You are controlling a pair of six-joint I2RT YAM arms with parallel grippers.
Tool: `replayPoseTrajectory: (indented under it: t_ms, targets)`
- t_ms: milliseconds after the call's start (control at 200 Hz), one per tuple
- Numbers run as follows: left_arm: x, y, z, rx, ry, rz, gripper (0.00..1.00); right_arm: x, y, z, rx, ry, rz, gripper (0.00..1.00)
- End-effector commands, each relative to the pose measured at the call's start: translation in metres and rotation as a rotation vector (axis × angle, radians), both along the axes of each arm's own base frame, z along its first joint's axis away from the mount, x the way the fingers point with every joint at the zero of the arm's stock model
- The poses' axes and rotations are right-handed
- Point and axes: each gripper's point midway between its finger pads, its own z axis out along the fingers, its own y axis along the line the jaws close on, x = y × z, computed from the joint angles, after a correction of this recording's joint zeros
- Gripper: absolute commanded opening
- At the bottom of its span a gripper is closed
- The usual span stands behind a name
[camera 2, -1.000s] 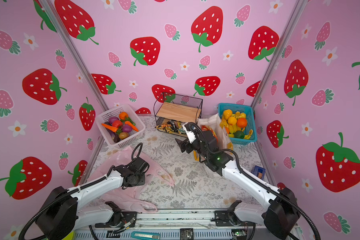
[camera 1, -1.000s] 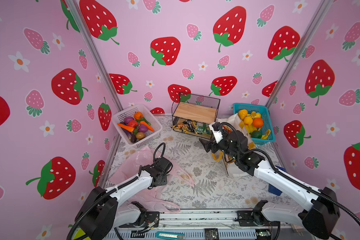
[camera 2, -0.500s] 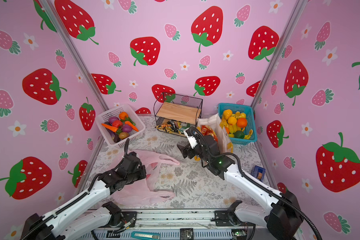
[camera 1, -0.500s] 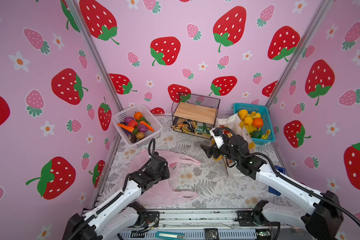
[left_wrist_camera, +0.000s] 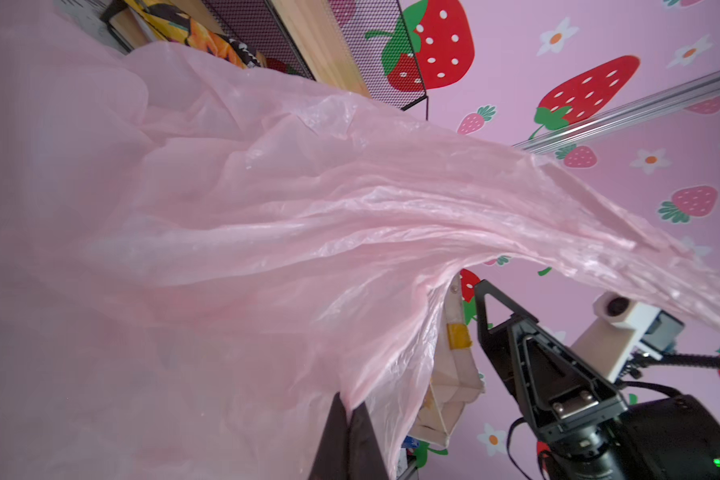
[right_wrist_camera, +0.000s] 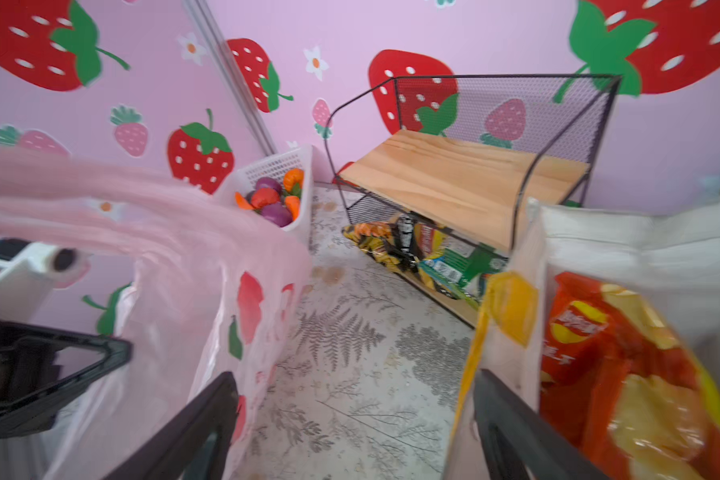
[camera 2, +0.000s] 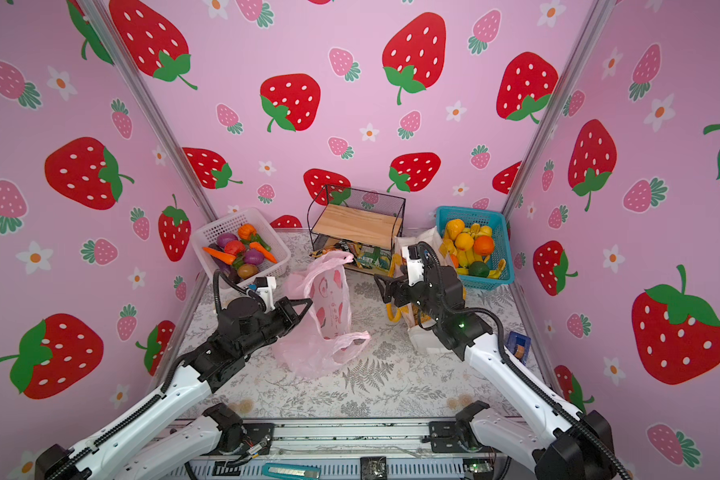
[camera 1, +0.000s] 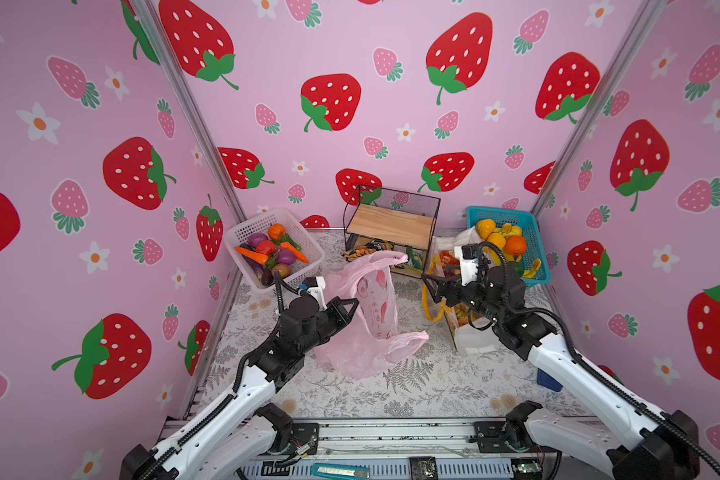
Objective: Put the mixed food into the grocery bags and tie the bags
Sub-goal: 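Lift the pink bag with the left gripper while the right grasps it too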
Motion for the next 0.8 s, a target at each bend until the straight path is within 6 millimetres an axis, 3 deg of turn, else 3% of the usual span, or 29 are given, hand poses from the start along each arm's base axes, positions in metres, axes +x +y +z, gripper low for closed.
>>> replayPoseTrajectory:
  t_ms: [0,260,435,500,520,535,570,660,690,795]
  targets:
    - [0.004,-0.011,0.045,-0.112,-0.088,-0.025,0.0,-0.033,0.031,0.004,0.127,0.029,0.182,0.9]
    - [0.003,-0.019,0.05,-0.089,-0.117,-0.041,0.0,-0.047,0.057,-0.01,0.122,0.05,0.243,0.91]
    - [0.001,-0.027,0.053,-0.081,-0.129,-0.071,0.0,-0.039,0.07,-0.023,0.095,0.072,0.222,0.87]
    - [-0.002,-0.033,0.055,-0.089,-0.137,-0.096,0.0,-0.03,0.071,-0.032,0.075,0.085,0.191,0.7]
    - [-0.002,-0.033,0.056,-0.091,-0.139,-0.103,0.0,-0.027,0.071,-0.033,0.063,0.08,0.182,0.56]
    - [-0.003,-0.034,0.057,-0.09,-0.142,-0.11,0.0,-0.026,0.071,-0.033,0.057,0.077,0.177,0.53]
    - [-0.005,-0.036,0.059,-0.084,-0.147,-0.127,0.0,-0.023,0.066,-0.031,0.035,0.059,0.152,0.35]
    - [-0.013,-0.028,0.056,0.012,-0.165,-0.154,0.0,-0.004,0.034,-0.022,-0.072,-0.001,-0.007,0.05]
    - [-0.015,-0.021,0.051,0.068,-0.161,-0.155,0.0,0.001,0.024,-0.02,-0.103,-0.012,-0.048,0.0]
    - [-0.02,0.018,0.026,0.288,-0.137,-0.088,0.0,0.007,0.001,-0.018,-0.205,-0.022,-0.123,0.0]
